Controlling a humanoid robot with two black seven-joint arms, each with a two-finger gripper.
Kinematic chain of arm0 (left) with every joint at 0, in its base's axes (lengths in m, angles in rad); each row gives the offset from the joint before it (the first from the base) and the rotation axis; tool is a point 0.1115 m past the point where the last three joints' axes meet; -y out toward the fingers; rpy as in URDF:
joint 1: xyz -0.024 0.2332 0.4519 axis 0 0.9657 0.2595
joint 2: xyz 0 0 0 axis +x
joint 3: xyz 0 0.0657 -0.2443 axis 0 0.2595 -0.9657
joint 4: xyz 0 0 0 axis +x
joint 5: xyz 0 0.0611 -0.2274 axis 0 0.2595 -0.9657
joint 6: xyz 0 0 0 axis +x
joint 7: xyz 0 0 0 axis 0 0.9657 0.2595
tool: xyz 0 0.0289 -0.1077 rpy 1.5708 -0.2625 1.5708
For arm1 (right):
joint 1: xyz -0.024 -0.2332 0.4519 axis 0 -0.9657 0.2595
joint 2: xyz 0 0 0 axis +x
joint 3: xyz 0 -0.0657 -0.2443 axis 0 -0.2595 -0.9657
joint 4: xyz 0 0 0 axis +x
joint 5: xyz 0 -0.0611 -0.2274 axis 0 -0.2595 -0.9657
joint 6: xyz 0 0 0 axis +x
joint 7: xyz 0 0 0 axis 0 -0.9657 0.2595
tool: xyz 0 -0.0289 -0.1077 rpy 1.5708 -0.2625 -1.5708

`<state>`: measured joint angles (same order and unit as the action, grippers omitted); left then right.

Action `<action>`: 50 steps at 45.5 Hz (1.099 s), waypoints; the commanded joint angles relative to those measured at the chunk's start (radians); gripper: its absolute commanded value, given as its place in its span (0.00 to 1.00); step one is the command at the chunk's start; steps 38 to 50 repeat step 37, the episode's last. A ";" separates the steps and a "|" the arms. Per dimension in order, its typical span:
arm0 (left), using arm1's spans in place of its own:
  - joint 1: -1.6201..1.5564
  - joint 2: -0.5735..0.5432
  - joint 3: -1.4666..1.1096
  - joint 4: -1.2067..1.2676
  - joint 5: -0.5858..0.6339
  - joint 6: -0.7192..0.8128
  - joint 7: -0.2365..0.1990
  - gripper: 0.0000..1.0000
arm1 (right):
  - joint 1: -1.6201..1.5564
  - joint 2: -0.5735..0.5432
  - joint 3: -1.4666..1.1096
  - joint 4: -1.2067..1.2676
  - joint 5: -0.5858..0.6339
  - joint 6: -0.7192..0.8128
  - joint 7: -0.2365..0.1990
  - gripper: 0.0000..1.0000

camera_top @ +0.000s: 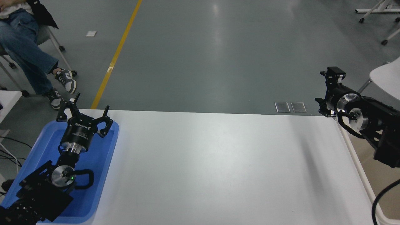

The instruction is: Pick up paper ball place in dustbin

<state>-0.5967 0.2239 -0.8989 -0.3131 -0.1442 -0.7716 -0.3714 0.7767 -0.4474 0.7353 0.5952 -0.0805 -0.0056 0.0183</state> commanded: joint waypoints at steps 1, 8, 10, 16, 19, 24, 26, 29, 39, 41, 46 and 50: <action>0.000 0.000 0.000 0.000 0.000 0.000 0.000 1.00 | -0.209 0.009 0.300 0.106 -0.013 0.032 0.147 1.00; 0.000 0.000 0.000 0.000 0.000 0.000 0.000 1.00 | -0.304 0.013 0.320 0.135 -0.082 0.082 0.250 1.00; 0.000 0.000 0.000 0.000 0.000 0.000 -0.001 1.00 | -0.329 0.015 0.320 0.133 -0.091 0.098 0.270 1.00; 0.000 0.000 -0.002 0.000 0.000 0.000 0.000 1.00 | -0.373 0.045 0.320 0.133 -0.091 0.121 0.321 1.00; 0.000 0.000 0.000 0.000 0.000 0.000 0.000 1.00 | -0.381 0.064 0.320 0.133 -0.091 0.121 0.342 1.00; 0.000 0.000 0.000 0.000 0.000 0.000 0.000 1.00 | -0.387 0.070 0.320 0.133 -0.093 0.121 0.362 1.00; 0.000 0.000 0.000 0.000 0.000 0.000 0.000 1.00 | -0.389 0.070 0.320 0.133 -0.091 0.121 0.364 1.00; 0.000 0.000 0.000 0.000 0.000 0.000 -0.001 1.00 | -0.389 0.070 0.320 0.133 -0.093 0.121 0.364 1.00; 0.000 0.000 0.000 0.000 0.000 0.000 -0.001 1.00 | -0.389 0.072 0.320 0.132 -0.093 0.121 0.365 1.00; 0.000 0.000 0.000 0.000 0.000 0.000 -0.001 1.00 | -0.389 0.072 0.320 0.132 -0.093 0.121 0.365 1.00; 0.000 0.000 0.000 0.000 0.000 0.000 -0.001 1.00 | -0.389 0.072 0.320 0.132 -0.093 0.121 0.365 1.00; 0.000 0.000 0.000 0.000 0.000 0.000 -0.001 1.00 | -0.389 0.072 0.320 0.132 -0.093 0.121 0.365 1.00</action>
